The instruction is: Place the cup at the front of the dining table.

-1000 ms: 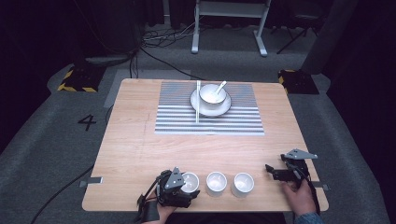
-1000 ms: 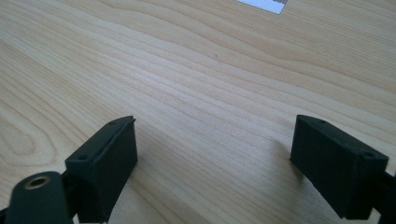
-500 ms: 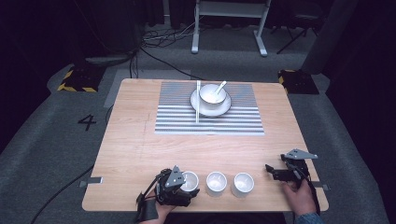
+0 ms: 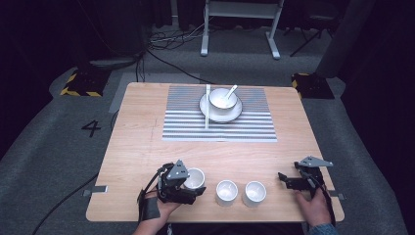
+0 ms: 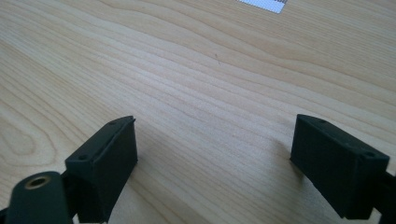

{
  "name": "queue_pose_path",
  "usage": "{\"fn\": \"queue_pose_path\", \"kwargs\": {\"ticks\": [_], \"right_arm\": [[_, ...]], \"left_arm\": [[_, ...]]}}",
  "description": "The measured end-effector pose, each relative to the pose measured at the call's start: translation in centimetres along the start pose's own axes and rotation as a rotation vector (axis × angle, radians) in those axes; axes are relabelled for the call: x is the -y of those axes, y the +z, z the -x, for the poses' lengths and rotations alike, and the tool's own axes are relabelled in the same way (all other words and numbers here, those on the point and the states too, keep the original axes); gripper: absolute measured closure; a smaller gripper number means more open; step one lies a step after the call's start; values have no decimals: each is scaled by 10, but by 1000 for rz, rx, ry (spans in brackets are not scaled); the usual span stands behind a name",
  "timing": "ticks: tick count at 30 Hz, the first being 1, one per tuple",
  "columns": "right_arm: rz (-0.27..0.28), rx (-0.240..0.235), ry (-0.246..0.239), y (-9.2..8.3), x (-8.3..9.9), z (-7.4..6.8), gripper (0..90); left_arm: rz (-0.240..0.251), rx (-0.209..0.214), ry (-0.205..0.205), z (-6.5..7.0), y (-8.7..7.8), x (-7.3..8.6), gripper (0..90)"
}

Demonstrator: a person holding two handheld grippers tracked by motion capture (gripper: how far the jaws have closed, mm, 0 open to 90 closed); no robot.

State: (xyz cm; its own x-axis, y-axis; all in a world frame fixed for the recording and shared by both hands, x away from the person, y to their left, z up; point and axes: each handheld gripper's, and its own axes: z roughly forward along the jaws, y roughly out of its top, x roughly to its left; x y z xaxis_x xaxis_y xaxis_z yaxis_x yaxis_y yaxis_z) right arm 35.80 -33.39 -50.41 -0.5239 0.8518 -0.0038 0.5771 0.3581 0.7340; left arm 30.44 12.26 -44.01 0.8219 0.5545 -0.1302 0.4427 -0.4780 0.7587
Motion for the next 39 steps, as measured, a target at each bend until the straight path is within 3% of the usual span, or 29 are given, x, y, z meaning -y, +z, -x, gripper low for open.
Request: {"fn": "queue_pose_path", "kwargs": {"ticks": [3,6,11,22,30,39], "right_arm": [[0,0,0,0,0,0,146],[0,0,0,0,0,0,146],[0,0,0,0,0,0,146],[0,0,0,0,0,0,146],[0,1,0,0,0,0,146],[0,4,2,0,0,0,146]], "left_arm": [[5,1,0,-2,-1,-4,266],[9,-17,34,-6,-5,-15,266],[25,-21,38,-16,-8,-25,267],[45,-27,7,-41,-13,-48,266],[57,-72,-1,-67,-16,-70,267],[68,-106,-3,-84,-14,-90,267]]}}
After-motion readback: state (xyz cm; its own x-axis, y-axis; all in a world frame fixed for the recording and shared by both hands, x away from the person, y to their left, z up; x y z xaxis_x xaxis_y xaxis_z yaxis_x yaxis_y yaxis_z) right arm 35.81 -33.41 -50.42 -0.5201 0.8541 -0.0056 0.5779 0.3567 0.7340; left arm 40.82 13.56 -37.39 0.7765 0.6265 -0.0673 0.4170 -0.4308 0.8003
